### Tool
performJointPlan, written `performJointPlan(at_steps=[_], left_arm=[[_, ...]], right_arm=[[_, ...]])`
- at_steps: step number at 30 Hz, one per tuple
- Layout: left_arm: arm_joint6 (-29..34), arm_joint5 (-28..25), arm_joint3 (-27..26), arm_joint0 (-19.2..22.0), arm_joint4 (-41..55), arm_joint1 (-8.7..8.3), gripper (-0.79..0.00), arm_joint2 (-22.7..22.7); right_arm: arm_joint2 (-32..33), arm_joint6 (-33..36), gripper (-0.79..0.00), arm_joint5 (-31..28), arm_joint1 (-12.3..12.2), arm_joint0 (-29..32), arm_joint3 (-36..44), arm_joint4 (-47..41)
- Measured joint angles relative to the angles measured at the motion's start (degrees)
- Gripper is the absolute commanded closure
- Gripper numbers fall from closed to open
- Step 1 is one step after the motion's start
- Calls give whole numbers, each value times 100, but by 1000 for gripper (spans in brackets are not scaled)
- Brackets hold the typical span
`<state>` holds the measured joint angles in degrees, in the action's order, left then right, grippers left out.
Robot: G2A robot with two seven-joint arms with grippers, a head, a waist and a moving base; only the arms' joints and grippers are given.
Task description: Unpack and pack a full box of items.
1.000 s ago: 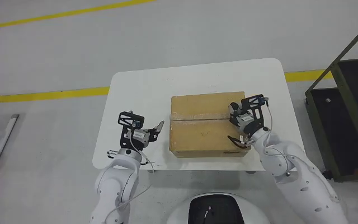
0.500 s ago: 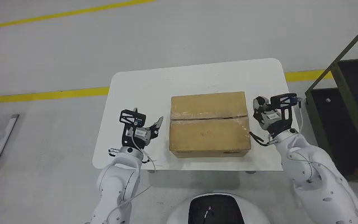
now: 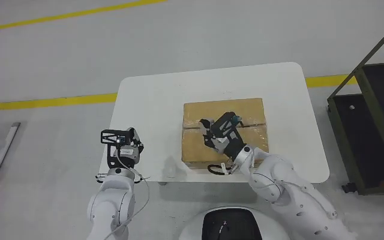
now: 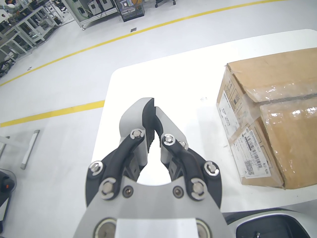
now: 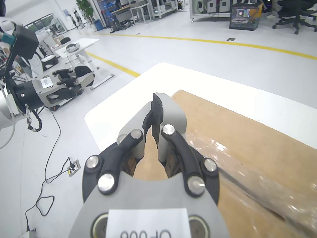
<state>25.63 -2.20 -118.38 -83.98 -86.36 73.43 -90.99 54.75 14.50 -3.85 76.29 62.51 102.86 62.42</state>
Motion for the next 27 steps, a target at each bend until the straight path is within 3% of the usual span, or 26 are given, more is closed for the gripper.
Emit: performJointPlan(at_steps=[5, 10, 22, 27], left_arm=[[-29, 7, -56, -124, 23, -5, -49, -73], [-41, -23, -22, -128, 31, -5, -46, -16], [-30, -289, 255, 246, 41, -12, -154, 192], [-13, -349, 315, 333, 58, -16, -154, 232]], right_arm=[[-490, -67, 0, 289, 160, -427, -673, 207], [-426, -126, 0, 506, 196, -362, -1062, 202], [386, 190, 0, 831, 83, 259, -660, 101], [612, 327, 0, 949, 46, 524, -412, 175]])
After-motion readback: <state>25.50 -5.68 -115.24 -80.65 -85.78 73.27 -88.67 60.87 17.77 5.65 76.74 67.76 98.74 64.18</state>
